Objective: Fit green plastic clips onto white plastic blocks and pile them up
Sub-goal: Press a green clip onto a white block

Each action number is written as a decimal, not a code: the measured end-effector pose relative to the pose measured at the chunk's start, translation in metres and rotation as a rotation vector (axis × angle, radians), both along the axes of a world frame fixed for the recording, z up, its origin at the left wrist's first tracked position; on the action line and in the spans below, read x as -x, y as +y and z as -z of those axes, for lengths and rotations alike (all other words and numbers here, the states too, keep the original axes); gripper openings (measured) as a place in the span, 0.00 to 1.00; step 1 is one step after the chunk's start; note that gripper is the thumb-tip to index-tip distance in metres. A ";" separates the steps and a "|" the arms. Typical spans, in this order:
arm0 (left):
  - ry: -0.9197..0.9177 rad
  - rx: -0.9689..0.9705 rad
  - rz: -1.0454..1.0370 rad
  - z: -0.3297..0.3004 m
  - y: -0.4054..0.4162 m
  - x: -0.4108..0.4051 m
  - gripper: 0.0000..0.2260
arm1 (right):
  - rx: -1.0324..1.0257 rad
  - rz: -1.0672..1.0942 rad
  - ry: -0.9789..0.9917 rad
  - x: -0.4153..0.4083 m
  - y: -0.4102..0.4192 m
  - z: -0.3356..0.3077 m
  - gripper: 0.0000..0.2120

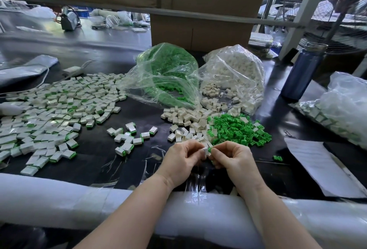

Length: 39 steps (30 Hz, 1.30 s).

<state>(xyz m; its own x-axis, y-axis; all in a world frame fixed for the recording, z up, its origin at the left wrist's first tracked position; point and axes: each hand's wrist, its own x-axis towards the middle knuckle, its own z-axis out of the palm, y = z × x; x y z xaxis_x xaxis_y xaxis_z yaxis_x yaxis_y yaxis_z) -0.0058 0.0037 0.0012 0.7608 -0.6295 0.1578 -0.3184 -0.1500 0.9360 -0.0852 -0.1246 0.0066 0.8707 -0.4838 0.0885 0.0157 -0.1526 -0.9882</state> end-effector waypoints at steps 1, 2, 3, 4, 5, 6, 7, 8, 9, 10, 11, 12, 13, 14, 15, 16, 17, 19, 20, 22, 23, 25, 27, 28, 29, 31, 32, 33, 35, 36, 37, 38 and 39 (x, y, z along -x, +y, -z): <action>-0.014 -0.012 -0.003 0.000 0.000 -0.001 0.04 | 0.009 0.006 0.009 -0.001 0.000 0.001 0.07; -0.027 -0.019 -0.007 0.001 0.001 -0.001 0.04 | 0.020 0.010 0.021 -0.002 0.001 0.002 0.07; -0.034 -0.024 -0.010 0.001 0.001 -0.002 0.04 | 0.034 0.009 0.035 -0.003 0.001 0.002 0.07; -0.038 -0.029 -0.009 0.001 0.002 -0.002 0.04 | 0.049 0.006 0.049 -0.003 0.002 0.002 0.07; -0.041 -0.038 -0.008 0.001 0.002 -0.002 0.04 | 0.066 0.002 0.062 -0.004 0.002 0.003 0.07; -0.043 -0.048 -0.006 0.001 0.003 -0.002 0.04 | 0.085 -0.003 0.073 -0.004 0.002 0.003 0.08; -0.045 -0.060 -0.003 0.000 0.003 -0.001 0.04 | 0.106 -0.007 0.081 -0.003 0.003 0.002 0.08; -0.048 -0.072 0.000 0.000 0.003 -0.001 0.05 | 0.129 -0.011 0.086 -0.003 0.003 0.002 0.09; -0.051 -0.085 0.002 0.001 0.003 -0.002 0.05 | 0.149 -0.014 0.091 -0.002 0.003 0.002 0.09; -0.054 -0.095 0.004 0.001 0.004 -0.002 0.05 | 0.165 -0.013 0.096 -0.002 0.003 0.002 0.09; -0.054 -0.102 0.006 0.001 0.003 -0.002 0.05 | 0.175 -0.011 0.101 -0.002 0.003 0.002 0.10; -0.055 -0.106 0.012 0.001 0.004 -0.002 0.05 | 0.176 -0.006 0.103 -0.002 0.003 0.002 0.10; -0.060 -0.111 0.021 0.002 0.004 -0.002 0.05 | 0.172 0.000 0.105 -0.003 0.003 0.002 0.11; -0.070 -0.117 0.031 0.002 0.003 -0.001 0.05 | 0.172 0.006 0.107 -0.003 0.003 0.002 0.11; -0.083 -0.125 0.036 0.002 0.003 -0.001 0.05 | 0.177 0.010 0.109 -0.003 0.003 0.003 0.11; -0.096 -0.132 0.036 0.002 0.003 -0.001 0.05 | 0.186 0.010 0.112 -0.003 0.003 0.003 0.12; -0.110 -0.139 0.031 0.003 0.002 -0.002 0.05 | 0.195 0.004 0.113 -0.003 0.003 0.003 0.13; -0.150 -0.150 0.027 0.003 0.002 -0.002 0.05 | 0.208 -0.018 0.111 -0.003 0.002 0.004 0.14; -0.165 -0.153 0.026 0.003 0.002 -0.003 0.04 | 0.208 -0.031 0.109 -0.003 0.002 0.003 0.14; -0.169 -0.152 0.025 0.003 0.003 -0.003 0.04 | 0.195 -0.051 0.103 -0.003 0.001 0.003 0.14; -0.163 -0.149 0.026 0.003 0.003 -0.003 0.04 | 0.187 -0.055 0.101 -0.003 0.000 0.004 0.14; -0.157 -0.152 0.028 0.002 0.003 -0.002 0.04 | 0.186 -0.049 0.102 -0.003 0.000 0.005 0.14; -0.164 -0.156 0.035 0.002 0.003 -0.001 0.05 | 0.190 -0.038 0.104 -0.003 0.001 0.005 0.14; -0.170 -0.158 0.039 0.001 0.003 0.000 0.05 | 0.189 -0.034 0.104 -0.004 0.001 0.005 0.14; -0.180 -0.162 0.043 0.001 0.003 0.000 0.06 | 0.189 -0.033 0.105 -0.004 0.001 0.005 0.14; -0.219 -0.188 0.055 0.000 0.003 0.001 0.06 | 0.212 -0.037 0.113 -0.004 0.001 0.005 0.14; -0.249 -0.209 0.063 0.000 0.003 0.001 0.07 | 0.237 -0.042 0.121 -0.003 0.001 0.005 0.14; -0.277 -0.224 0.066 0.000 0.003 0.001 0.07 | 0.263 -0.046 0.129 -0.003 0.001 0.005 0.14; -0.288 -0.216 0.053 0.000 0.003 0.002 0.07 | 0.274 -0.046 0.119 -0.002 0.002 0.005 0.14; -0.255 -0.190 0.035 0.000 0.003 0.002 0.07 | 0.242 -0.040 0.099 -0.002 0.002 0.004 0.13; -0.201 -0.150 0.013 0.000 0.003 0.002 0.07 | 0.187 -0.028 0.074 -0.002 0.003 0.003 0.12; -0.149 -0.110 -0.006 0.000 0.003 0.002 0.07 | 0.122 -0.014 0.047 -0.002 0.003 0.002 0.11; -0.118 -0.082 -0.016 -0.001 0.002 0.002 0.06 | 0.062 0.000 0.023 -0.002 0.003 0.001 0.09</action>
<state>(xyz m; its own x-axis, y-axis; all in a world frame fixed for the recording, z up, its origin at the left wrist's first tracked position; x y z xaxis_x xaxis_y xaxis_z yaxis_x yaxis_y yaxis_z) -0.0081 0.0057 0.0017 0.7500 -0.6319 0.1955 -0.4225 -0.2303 0.8766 -0.0829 -0.1217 0.0053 0.8730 -0.4776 0.0985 -0.0066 -0.2136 -0.9769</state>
